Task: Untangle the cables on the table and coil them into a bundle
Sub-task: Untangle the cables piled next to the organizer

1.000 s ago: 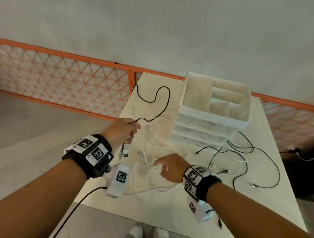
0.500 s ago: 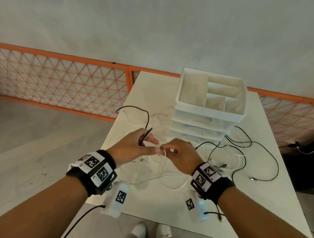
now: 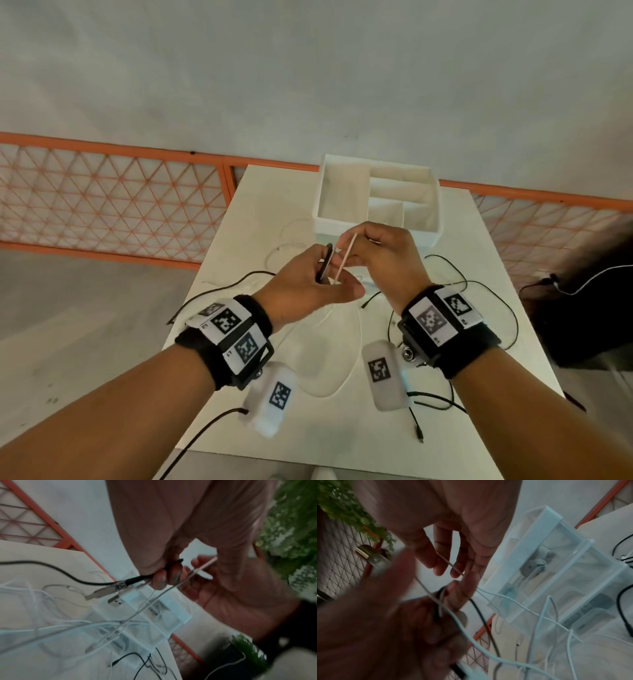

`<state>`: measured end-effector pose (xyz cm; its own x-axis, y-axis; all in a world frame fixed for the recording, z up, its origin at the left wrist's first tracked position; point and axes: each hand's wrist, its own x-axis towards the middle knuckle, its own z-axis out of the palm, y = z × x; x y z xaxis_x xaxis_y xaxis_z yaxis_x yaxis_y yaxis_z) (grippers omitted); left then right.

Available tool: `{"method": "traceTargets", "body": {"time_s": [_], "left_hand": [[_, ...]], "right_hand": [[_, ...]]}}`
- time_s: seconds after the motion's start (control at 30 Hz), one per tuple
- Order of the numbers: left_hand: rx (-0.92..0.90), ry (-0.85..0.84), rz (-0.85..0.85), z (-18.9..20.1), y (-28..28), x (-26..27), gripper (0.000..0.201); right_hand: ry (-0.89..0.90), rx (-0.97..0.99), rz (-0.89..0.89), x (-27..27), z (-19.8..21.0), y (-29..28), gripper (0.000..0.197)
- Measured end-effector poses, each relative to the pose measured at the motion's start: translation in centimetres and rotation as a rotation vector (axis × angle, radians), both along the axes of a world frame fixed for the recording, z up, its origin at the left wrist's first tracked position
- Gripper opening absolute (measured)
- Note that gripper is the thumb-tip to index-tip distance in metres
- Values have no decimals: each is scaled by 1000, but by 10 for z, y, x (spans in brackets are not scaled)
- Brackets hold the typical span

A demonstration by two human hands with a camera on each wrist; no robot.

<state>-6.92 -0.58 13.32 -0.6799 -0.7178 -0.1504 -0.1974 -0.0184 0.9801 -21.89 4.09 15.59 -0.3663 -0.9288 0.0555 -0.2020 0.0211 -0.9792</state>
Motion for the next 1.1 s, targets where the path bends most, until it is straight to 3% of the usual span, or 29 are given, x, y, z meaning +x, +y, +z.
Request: {"method": "traceTargets", "body": {"time_s": [0.13,0.33,0.4,0.5,0.6,0.7,0.93,1.0,1.1], "left_hand": [[-261,-213,92,-13,-11,9,17],[-356,-412,193,-9,-40,49,29],[-313,-412,231,-4,-46,52,33],[-59,-195,267,8,-48,52,30],[60,-49,287,21,-48,53,32],[108,4,274,28,-50,57,25],[177,-25,237,28,-39,62,11],[189,15,237,31,-36,66,6],[208,108,193,38,-33,74,15]], "right_hand": [[-31,-45,-179,-22,13,-1,16],[-135,-9,-408,-69,2,14,23],[-113,36,-477,-74,-9,16,24],[0,172,-526,-78,-24,17,26],[40,371,-437,-79,-38,19,32],[1,448,-336,-76,-49,22,31],[126,254,39,-30,-12,3,18],[188,187,75,-21,2,-5,19],[259,150,121,-13,14,-16,17]]}}
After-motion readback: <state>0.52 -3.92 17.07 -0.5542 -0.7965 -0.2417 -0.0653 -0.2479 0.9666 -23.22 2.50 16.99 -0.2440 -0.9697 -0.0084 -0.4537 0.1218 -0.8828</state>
